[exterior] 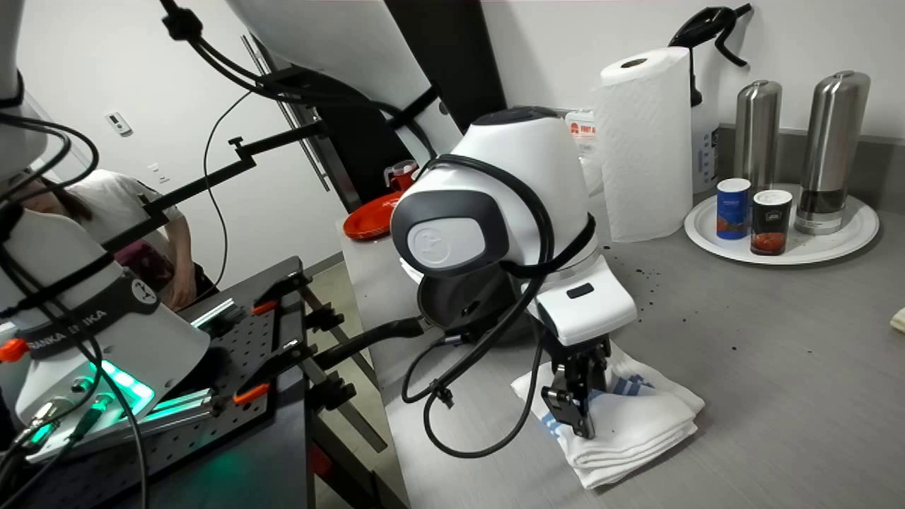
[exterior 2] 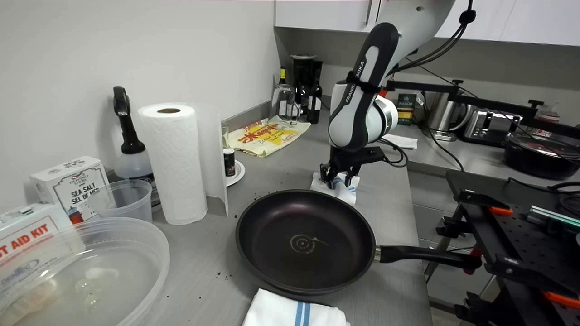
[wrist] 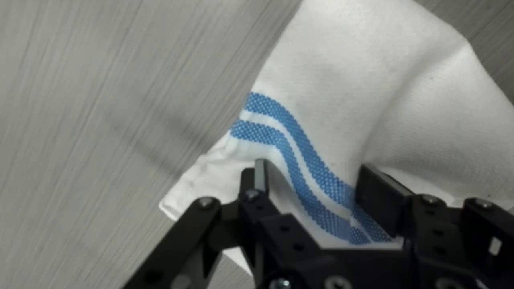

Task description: Use the right white towel to wipe the pan

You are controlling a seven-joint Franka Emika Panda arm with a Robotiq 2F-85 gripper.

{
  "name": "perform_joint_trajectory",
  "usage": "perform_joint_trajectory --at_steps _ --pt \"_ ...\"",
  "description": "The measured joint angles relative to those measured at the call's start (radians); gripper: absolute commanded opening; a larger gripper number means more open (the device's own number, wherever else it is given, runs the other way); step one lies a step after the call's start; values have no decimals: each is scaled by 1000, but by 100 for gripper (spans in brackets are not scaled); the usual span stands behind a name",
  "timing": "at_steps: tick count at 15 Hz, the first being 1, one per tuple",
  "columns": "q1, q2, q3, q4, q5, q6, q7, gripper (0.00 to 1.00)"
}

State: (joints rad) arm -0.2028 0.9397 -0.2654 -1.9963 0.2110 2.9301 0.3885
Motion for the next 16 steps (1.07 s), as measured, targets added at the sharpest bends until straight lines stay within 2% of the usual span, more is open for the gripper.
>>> perform_joint_trajectory --at_steps 2,6,16 --pt "0 0 0 1 1 0 0 28" --pt "0 -3 -1 3 3 0 0 0" --pt "25 -39 -1 28 5 3 13 3"
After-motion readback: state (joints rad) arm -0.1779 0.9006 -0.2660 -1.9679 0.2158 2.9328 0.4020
